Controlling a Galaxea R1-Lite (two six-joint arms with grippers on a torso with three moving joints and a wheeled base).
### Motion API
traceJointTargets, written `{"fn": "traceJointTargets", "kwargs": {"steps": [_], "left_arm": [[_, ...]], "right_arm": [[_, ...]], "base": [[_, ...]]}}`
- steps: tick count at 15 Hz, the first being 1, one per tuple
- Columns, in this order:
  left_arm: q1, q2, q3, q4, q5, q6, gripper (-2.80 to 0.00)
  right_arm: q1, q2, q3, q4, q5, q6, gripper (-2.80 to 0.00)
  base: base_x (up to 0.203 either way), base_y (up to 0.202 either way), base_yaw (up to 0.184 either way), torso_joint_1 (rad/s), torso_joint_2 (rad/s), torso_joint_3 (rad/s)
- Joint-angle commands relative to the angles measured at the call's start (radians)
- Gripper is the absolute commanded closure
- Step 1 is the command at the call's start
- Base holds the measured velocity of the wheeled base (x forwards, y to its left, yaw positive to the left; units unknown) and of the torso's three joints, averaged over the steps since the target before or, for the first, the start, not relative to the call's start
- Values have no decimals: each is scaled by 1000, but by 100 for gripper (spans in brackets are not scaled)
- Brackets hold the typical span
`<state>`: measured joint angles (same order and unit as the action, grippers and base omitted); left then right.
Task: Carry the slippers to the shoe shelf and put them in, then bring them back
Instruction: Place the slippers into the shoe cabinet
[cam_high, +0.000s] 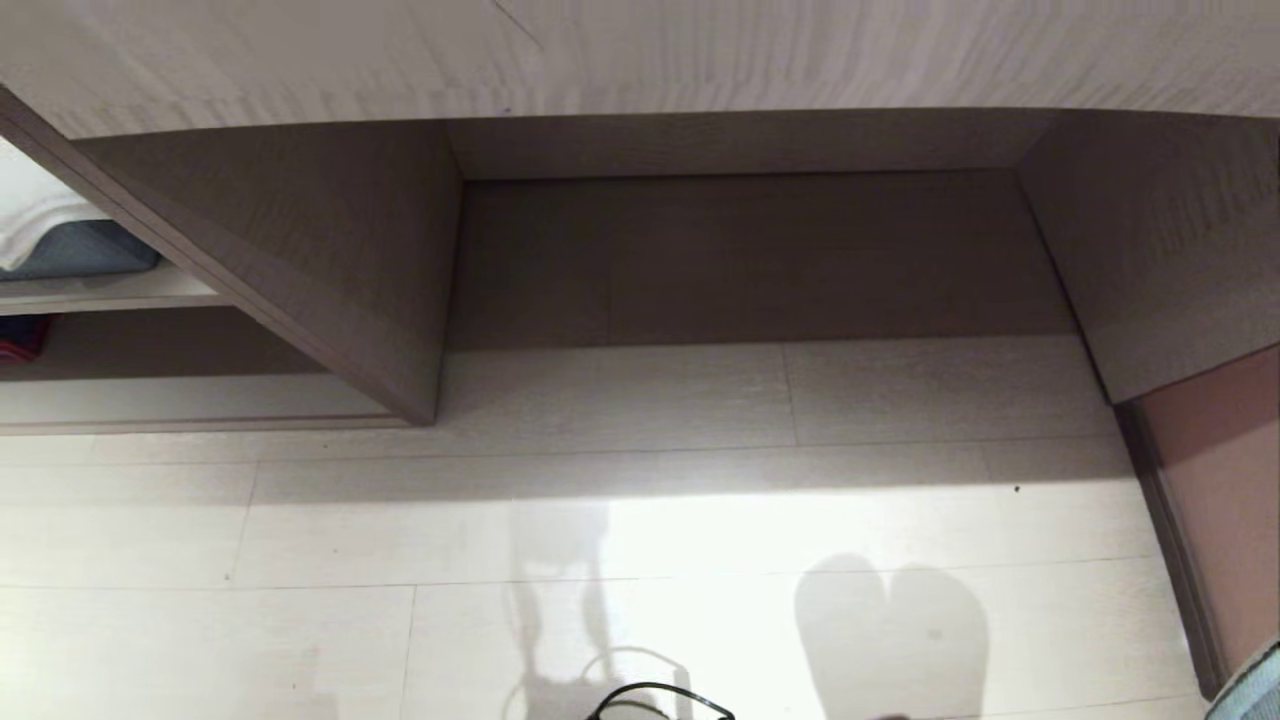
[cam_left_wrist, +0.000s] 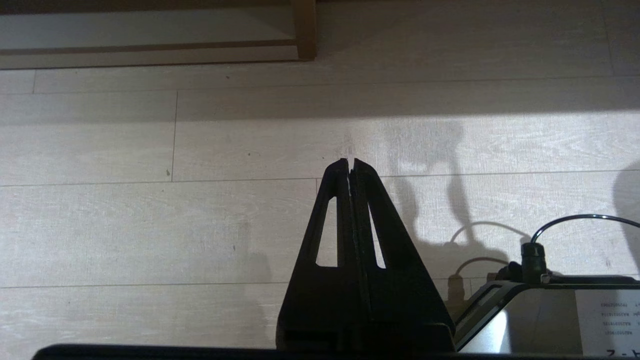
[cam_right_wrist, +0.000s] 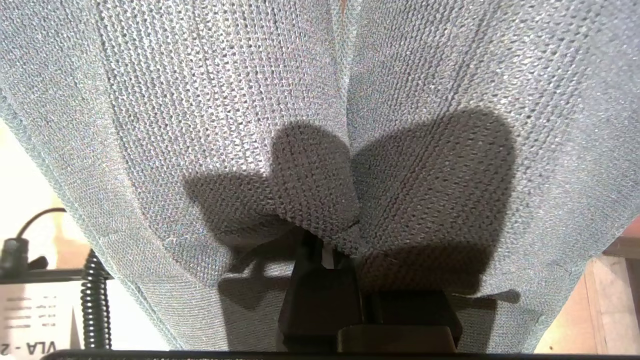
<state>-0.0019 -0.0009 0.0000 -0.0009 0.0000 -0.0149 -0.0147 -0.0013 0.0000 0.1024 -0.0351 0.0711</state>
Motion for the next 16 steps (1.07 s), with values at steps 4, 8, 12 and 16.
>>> {"fn": "traceJointTargets", "kwargs": {"steps": [4, 8, 12, 16], "left_arm": [[-1, -1, 0, -1, 0, 0, 0], [0, -1, 0, -1, 0, 0, 0], [0, -1, 0, -1, 0, 0, 0], [0, -1, 0, -1, 0, 0, 0]], "right_arm": [[0, -2, 2, 0, 0, 1, 0], [0, -2, 2, 0, 0, 0, 0], [1, -2, 2, 0, 0, -1, 0], [1, -2, 2, 0, 0, -1, 0]], "base": [[0, 0, 0, 1, 1, 206], [0, 0, 0, 4, 1, 201], [0, 0, 0, 2, 1, 204], [0, 0, 0, 1, 2, 199]]}}
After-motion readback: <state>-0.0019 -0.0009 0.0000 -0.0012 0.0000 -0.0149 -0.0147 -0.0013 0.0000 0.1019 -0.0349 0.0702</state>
